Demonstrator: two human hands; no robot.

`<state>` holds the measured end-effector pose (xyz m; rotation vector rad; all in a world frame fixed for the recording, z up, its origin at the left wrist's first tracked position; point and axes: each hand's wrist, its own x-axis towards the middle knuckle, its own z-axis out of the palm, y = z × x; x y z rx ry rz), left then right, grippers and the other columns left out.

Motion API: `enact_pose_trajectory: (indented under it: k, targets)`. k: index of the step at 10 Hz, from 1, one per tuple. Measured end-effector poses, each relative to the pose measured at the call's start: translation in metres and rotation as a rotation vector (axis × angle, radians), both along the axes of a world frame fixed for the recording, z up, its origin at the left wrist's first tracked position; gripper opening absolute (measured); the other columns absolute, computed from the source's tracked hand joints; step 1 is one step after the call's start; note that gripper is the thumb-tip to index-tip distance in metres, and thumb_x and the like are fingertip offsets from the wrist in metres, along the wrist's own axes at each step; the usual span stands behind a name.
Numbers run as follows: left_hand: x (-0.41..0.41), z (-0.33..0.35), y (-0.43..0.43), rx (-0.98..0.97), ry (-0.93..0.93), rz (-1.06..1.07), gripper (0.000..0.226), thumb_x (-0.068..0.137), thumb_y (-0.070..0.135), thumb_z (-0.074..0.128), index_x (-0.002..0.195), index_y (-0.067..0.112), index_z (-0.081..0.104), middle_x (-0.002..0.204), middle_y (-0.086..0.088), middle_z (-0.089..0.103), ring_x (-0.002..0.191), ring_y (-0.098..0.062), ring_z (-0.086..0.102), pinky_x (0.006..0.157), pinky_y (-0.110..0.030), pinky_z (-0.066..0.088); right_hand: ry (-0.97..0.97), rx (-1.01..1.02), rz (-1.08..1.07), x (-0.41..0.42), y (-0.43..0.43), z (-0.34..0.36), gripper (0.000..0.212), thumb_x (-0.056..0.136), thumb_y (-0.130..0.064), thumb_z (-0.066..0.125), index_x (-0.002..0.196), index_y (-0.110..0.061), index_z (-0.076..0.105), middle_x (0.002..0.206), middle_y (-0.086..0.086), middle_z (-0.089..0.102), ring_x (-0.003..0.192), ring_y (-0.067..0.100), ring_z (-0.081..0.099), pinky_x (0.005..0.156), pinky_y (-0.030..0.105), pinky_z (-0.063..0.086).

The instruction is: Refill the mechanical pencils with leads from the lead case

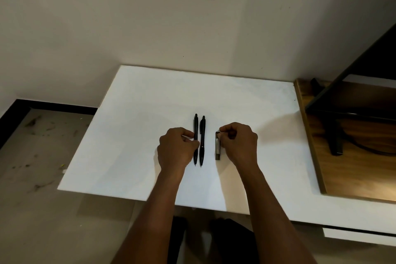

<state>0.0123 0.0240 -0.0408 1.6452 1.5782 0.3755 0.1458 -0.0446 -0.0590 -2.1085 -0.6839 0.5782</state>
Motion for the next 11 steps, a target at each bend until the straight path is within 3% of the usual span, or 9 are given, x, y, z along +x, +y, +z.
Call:
enact_pose_trajectory:
  k: [2,4,6,7,9,11]
  targets:
    - [0.007,-0.001,-0.008,0.139,0.128,-0.051,0.034,0.079,0.027,0.076,0.111,0.018,0.072,0.1,-0.001,0.076,0.101,-0.024,0.068,0.085,-0.032,0.051,0.026,0.011,-0.014,0.002,-0.001,0.0,0.009,0.086,-0.011,0.068,0.09,-0.014,0.076,0.079,0.004,0.076,0.079,0.023,0.072,0.081,0.036,0.057]
    - [0.008,-0.004,-0.004,0.175,0.155,-0.048,0.038,0.077,0.027,0.077,0.112,0.014,0.073,0.106,-0.003,0.075,0.107,-0.024,0.066,0.088,-0.031,0.045,0.05,0.015,-0.02,0.004,-0.003,0.002,0.009,0.087,-0.013,0.068,0.088,-0.015,0.076,0.079,0.002,0.076,0.078,0.021,0.073,0.084,0.036,0.057]
    - [0.004,-0.007,-0.002,0.217,0.195,-0.08,0.036,0.076,0.027,0.077,0.109,0.014,0.072,0.099,-0.004,0.076,0.102,-0.024,0.066,0.077,-0.025,0.038,0.077,0.031,-0.024,0.004,-0.003,0.004,0.009,0.086,-0.013,0.068,0.089,-0.014,0.076,0.081,0.003,0.076,0.08,0.023,0.073,0.084,0.041,0.058]
    - [0.006,-0.01,-0.006,0.25,0.201,-0.124,0.033,0.077,0.027,0.076,0.107,0.013,0.069,0.097,-0.004,0.075,0.102,-0.025,0.065,0.082,-0.029,0.043,0.079,0.052,-0.033,0.006,-0.004,0.007,0.009,0.085,-0.012,0.069,0.088,-0.014,0.077,0.079,0.002,0.076,0.076,0.023,0.074,0.082,0.039,0.06]
    - [0.006,-0.012,-0.006,0.23,0.209,-0.147,0.039,0.081,0.035,0.077,0.113,0.014,0.069,0.106,-0.003,0.074,0.11,-0.024,0.064,0.09,-0.031,0.044,0.132,0.153,-0.099,0.008,-0.015,0.018,0.012,0.086,-0.01,0.068,0.084,-0.017,0.076,0.07,-0.004,0.074,0.052,0.004,0.068,0.064,0.023,0.057]
    - [-0.008,0.001,-0.019,0.184,0.111,-0.104,0.033,0.089,0.032,0.07,0.115,0.012,0.069,0.103,-0.005,0.076,0.106,-0.022,0.066,0.089,-0.031,0.044,0.201,0.223,-0.182,-0.005,-0.038,0.036,0.013,0.089,-0.006,0.066,0.091,-0.013,0.077,0.076,0.001,0.075,0.054,0.005,0.069,0.068,0.026,0.061]
